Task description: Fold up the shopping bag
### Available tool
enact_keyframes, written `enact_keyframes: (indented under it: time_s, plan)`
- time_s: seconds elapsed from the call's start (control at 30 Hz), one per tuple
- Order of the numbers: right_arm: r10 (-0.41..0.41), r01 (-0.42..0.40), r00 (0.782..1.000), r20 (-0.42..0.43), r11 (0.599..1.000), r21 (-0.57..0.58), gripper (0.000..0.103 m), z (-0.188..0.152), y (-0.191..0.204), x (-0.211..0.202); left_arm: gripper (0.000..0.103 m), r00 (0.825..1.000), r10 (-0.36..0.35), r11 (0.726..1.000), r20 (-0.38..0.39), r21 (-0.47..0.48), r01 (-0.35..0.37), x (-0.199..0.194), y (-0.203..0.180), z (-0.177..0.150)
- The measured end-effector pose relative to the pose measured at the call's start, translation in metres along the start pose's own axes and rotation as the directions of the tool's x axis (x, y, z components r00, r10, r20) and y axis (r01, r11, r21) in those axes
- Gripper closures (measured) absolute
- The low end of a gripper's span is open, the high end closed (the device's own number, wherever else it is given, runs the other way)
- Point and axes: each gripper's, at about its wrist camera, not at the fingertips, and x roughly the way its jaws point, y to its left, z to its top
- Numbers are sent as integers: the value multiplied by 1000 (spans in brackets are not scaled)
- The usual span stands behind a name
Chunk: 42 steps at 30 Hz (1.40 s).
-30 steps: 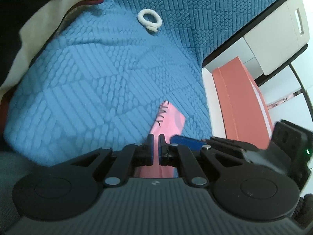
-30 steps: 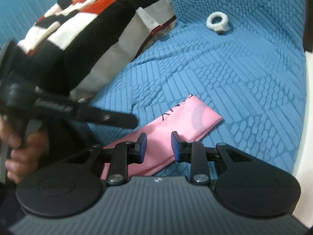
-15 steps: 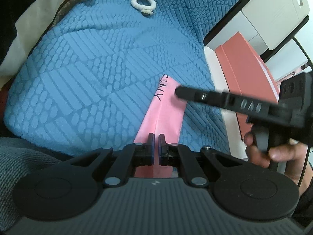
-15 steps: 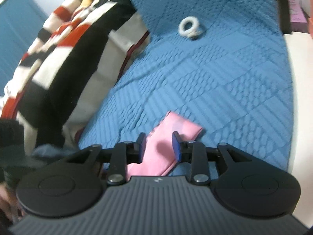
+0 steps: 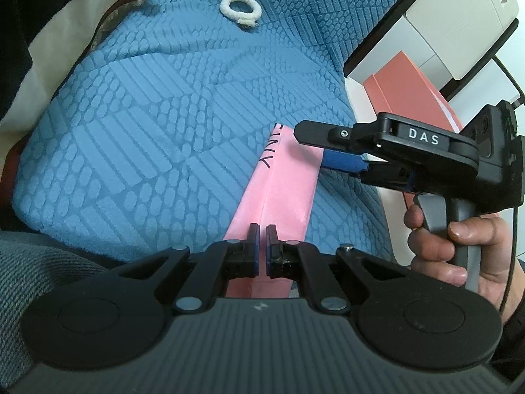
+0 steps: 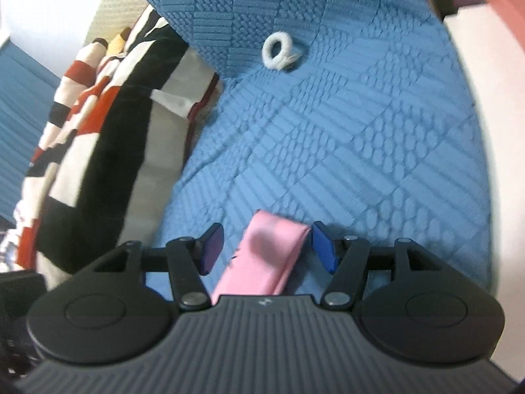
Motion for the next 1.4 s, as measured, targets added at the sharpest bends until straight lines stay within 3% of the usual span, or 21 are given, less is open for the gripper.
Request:
enact_keyframes:
  time_s: [0.13, 0.5, 0.57, 0.73, 0.83, 0.97, 1.1, 1.2, 1.27, 1.4]
  plan:
    - [-9, 9, 1000, -25, 1000, -1, 82, -2, 3, -1, 98, 1000, 11, 1000, 22, -2, -11, -2, 1, 0]
    - [-37, 37, 999, 7, 997, -71, 85, -1, 21, -13, 96, 991, 31, 996, 131, 76, -41, -16, -25, 1]
    - [-50, 50, 999, -1, 996, -79, 85, -1, 22, -13, 90, 989, 28, 994, 146, 99, -43, -18, -32, 0]
    - [-62, 61, 998, -14, 996, -70, 86, -1, 21, -12, 63, 983, 43, 987, 177, 144, -69, -17, -48, -3]
    - [-55, 54, 998, -9, 996, -70, 86, 0, 22, -15, 55, 980, 53, 979, 191, 184, -89, -16, -58, -7]
    - [-50, 49, 999, -7, 997, -68, 87, 1, 24, -19, 54, 975, 85, 958, 207, 252, -137, -9, -74, -13]
    - [-52, 51, 999, -12, 997, -61, 87, 1, 26, -23, 54, 965, 144, 918, 221, 335, -213, 2, -93, -22]
    - [-37, 37, 999, -9, 998, -57, 87, 1, 29, -27, 54, 944, 213, 872, 251, 386, -300, 11, -108, -28]
    - [-29, 29, 1000, -9, 998, -56, 88, 1, 31, -30, 54, 934, 245, 858, 258, 390, -333, 18, -113, -29]
    - [-21, 20, 1000, -13, 998, -58, 89, 0, 34, -33, 56, 899, 335, 830, 283, 364, -423, 31, -112, -27]
